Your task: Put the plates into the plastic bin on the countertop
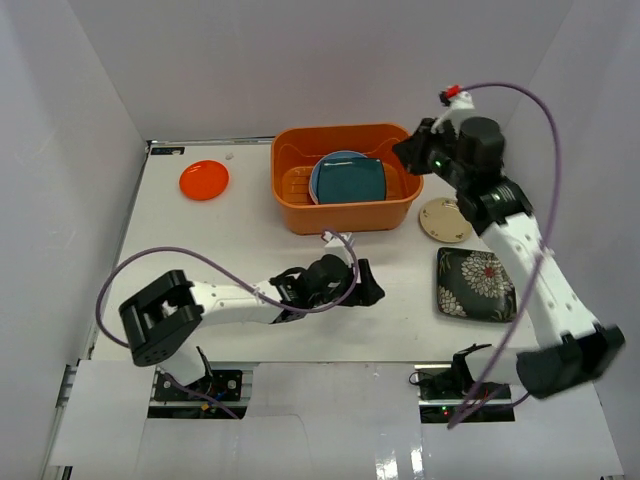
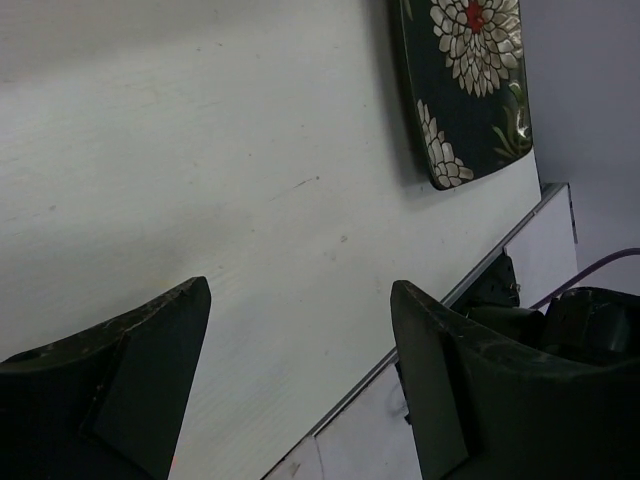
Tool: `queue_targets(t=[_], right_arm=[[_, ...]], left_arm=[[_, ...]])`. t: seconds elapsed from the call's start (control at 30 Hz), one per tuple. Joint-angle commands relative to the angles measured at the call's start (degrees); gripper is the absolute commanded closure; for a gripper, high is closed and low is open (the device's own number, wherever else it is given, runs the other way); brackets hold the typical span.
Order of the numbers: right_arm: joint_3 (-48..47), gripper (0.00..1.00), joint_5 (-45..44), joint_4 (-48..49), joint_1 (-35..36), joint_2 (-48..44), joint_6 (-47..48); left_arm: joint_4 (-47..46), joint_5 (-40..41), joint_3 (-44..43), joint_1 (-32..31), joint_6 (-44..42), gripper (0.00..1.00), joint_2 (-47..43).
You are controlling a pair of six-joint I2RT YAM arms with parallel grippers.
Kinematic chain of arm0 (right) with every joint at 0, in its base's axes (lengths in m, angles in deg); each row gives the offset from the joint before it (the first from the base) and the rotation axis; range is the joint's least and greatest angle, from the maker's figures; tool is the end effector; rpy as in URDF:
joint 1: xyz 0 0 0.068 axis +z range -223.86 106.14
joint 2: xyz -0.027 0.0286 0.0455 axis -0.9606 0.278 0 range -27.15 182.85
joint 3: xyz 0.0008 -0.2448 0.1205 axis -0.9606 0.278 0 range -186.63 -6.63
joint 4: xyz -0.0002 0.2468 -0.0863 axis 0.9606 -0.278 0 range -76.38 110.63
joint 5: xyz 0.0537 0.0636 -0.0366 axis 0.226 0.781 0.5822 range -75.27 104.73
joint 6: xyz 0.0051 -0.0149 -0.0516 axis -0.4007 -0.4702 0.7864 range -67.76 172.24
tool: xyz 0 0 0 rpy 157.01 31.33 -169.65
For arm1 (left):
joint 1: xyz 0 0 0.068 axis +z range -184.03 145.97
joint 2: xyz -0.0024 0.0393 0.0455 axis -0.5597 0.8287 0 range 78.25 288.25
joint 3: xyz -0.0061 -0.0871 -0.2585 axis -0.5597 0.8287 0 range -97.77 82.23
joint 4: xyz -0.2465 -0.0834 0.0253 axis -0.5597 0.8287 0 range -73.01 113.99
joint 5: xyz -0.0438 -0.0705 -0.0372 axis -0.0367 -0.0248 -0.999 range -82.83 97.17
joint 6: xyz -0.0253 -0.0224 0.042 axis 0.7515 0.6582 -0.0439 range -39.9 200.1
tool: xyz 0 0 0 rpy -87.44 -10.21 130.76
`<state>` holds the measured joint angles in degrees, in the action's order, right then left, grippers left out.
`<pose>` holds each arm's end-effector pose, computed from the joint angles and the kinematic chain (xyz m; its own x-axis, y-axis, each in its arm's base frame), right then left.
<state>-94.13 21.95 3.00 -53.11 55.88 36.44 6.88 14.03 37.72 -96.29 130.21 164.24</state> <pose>0.3107 0.1225 0.4297 -0.3314 0.1631 -0.9293 -0.3906 0.8729 0.2925 0.1520 -0.2796 0.2027 -0.7932 -0.1284 -0.5952 0.3471 0.7078 -0.6153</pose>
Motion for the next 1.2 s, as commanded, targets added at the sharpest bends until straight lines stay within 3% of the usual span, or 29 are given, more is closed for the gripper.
queue_targets(t=[0.0,0.13,0.23,0.4,0.57,0.73,0.77,0.8,0.83,0.93,1.07,1.13,1.17], right_arm=[[13.17,0.92,-0.99,7.34,-0.1,-14.96,-3.71],[26.46,0.92,0.24,9.97,-0.01,-28.77,-8.71],[32.64,0.85,3.66,9.9,-0.01,-37.04,-12.41],[36.08,0.66,7.63,5.77,-0.01,-45.75,-14.0],[37.05,0.63,8.77,2.6,-0.01,-50.49,-14.27],[38.28,0.63,9.21,1.63,-0.01,-52.61,-14.62],[38.55,0.63,9.04,1.63,-0.01,-53.05,-14.71],[38.81,0.63,8.95,1.54,-0.01,-53.23,-14.71],[38.81,0.63,8.86,1.28,0.08,-53.32,-14.71],[38.9,0.63,8.77,0.93,-0.01,-53.32,-14.62],[38.99,0.55,9.21,0.93,-0.01,-53.4,-14.62],[38.99,0.44,9.39,0.23,-0.01,-53.75,-14.44],[39.08,0.4,9.65,-0.04,-0.01,-53.76,-14.27]], left_arm=[[-6.67,-3.51,-4.52,-2.16,2.8,0.18,6.62],[-10.27,-5.18,-11.37,-3.92,5.0,0.21,18.29],[-10.46,-4.92,-18.84,-5.24,5.0,0.24,23.94],[-5.64,-1.68,-34.02,-6.21,3.16,0.25,37.28],[0.34,-0.09,-46.44,-6.12,2.37,0.27,47.14],[5.62,2.81,-54.79,-6.12,1.23,0.41,53.82],[6.15,3.34,-56.37,-6.12,1.13,0.5,54.36],[6.59,3.6,-56.56,-5.86,1.13,0.6,54.45],[6.59,3.87,-56.13,-5.77,1.31,0.81,53.93],[4.66,5.19,-50.34,-5.77,1.22,1.0,51.04],[-1.73,6.15,-32.64,-5.5,1.22,1.0,38.16],[-4.55,6.42,-25.05,-5.33,1.48,1.0,31.55],[-6.13,6.85,-17.79,-5.33,1.57,1.0,24.2]])
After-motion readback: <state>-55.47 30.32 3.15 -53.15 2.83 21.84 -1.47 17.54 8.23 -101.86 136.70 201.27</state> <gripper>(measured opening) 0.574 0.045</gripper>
